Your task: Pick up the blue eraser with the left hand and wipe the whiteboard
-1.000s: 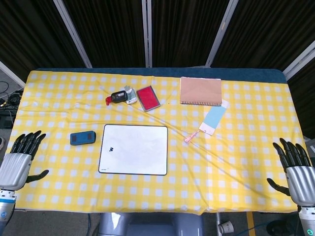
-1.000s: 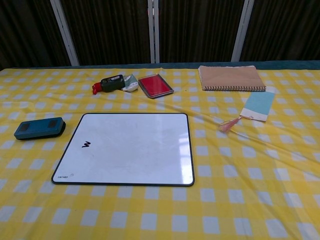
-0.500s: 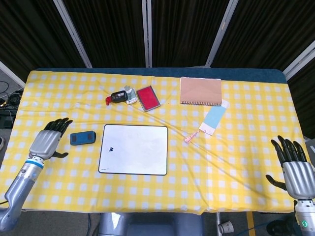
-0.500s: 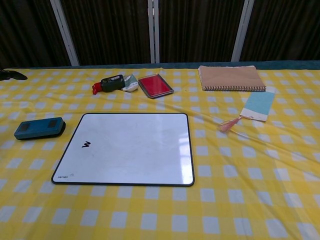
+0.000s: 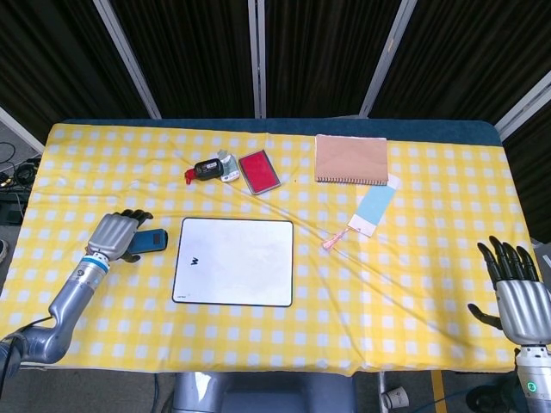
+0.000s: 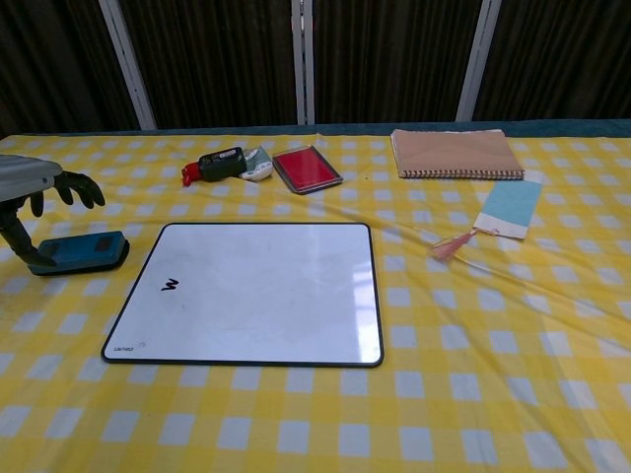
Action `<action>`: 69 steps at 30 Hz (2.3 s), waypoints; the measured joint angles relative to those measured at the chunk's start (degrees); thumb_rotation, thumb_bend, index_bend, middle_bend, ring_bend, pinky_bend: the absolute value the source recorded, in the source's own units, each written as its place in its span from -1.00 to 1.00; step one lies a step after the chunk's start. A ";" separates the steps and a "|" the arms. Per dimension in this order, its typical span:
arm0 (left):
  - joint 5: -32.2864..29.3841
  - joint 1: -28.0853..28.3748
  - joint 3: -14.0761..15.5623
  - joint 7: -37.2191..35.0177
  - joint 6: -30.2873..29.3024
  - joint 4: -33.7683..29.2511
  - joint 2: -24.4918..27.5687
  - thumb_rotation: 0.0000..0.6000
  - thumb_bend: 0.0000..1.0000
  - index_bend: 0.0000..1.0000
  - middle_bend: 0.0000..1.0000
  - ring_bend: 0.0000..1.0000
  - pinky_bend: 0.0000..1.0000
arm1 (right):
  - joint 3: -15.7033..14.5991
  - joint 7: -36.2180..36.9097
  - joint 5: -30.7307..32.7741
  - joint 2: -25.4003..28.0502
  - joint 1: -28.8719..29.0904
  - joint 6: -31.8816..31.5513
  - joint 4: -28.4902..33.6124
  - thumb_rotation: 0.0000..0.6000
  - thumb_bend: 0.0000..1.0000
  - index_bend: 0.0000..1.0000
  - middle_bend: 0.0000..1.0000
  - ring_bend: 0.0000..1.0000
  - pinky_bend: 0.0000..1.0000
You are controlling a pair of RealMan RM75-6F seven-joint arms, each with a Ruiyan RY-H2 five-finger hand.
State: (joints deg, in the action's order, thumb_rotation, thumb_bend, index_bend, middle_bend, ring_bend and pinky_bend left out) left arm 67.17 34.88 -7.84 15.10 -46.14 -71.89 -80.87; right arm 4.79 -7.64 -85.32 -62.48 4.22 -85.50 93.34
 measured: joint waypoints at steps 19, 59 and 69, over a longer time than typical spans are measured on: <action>3.48 2.20 1.30 -9.10 1.90 10.71 -5.72 1.00 -0.52 -0.10 -0.22 -0.27 -0.01 | -0.03 -0.25 0.91 0.27 -0.47 -0.25 -0.19 1.00 -1.00 -1.00 -1.00 -1.00 -1.00; 3.34 9.06 1.36 -2.84 2.57 -1.68 -10.49 1.00 -0.49 0.02 -0.14 -0.21 0.05 | 0.56 -0.03 3.65 0.07 -0.04 1.42 -1.50 1.00 -1.00 -1.00 -1.00 -1.00 -1.00; 7.09 8.19 4.88 -6.80 3.26 -5.22 -7.73 1.00 -0.49 0.02 -0.13 -0.21 0.05 | 0.37 -0.73 3.44 -0.15 -0.02 1.39 -1.35 1.00 -1.00 -1.00 -1.00 -1.00 -1.00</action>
State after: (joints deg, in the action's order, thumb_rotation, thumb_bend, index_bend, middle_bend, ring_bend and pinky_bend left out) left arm 74.26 43.07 -2.97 8.30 -42.87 -77.10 -88.61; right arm 5.16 -8.37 -81.88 -62.62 4.20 -84.11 91.99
